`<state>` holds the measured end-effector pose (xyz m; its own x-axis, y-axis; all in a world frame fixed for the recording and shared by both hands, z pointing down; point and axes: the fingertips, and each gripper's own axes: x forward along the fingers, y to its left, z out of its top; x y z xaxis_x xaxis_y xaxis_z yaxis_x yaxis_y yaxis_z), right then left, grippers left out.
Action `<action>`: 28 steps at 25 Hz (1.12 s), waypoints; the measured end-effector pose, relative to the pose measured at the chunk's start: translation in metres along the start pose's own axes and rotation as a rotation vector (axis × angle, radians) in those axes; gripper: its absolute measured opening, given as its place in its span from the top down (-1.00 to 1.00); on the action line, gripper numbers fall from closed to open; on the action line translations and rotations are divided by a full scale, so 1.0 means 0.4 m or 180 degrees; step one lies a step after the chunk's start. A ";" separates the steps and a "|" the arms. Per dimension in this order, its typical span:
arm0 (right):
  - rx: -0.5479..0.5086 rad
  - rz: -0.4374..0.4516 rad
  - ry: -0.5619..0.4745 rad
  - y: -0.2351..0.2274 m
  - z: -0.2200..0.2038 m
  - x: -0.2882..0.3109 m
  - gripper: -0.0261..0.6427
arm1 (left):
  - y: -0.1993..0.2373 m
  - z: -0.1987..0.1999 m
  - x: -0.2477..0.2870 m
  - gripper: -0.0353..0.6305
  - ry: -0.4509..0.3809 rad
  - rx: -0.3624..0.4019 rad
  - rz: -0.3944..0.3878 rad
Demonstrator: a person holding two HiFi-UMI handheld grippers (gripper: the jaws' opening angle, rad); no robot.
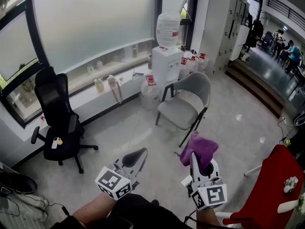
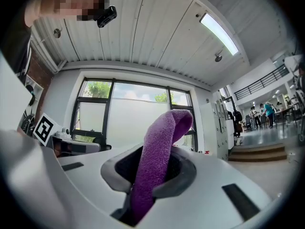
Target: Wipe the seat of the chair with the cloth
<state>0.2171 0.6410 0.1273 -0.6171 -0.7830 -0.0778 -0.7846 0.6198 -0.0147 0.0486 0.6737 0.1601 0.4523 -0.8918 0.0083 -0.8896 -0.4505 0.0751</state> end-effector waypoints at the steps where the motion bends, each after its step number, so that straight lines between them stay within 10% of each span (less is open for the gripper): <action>1: 0.0006 0.0010 0.0009 -0.010 -0.003 0.010 0.73 | 0.003 0.000 0.012 0.87 0.0008 0.0011 0.0006; 28: -0.0016 -0.0226 0.0106 -0.088 -0.038 0.464 0.73 | 0.368 0.058 0.310 0.87 -0.0067 -0.0028 -0.0333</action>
<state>0.1290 0.4731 0.1286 -0.5615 -0.8263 -0.0434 -0.8267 0.5625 -0.0140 -0.0279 0.4958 0.1490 0.5412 -0.8406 -0.0208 -0.8370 -0.5409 0.0832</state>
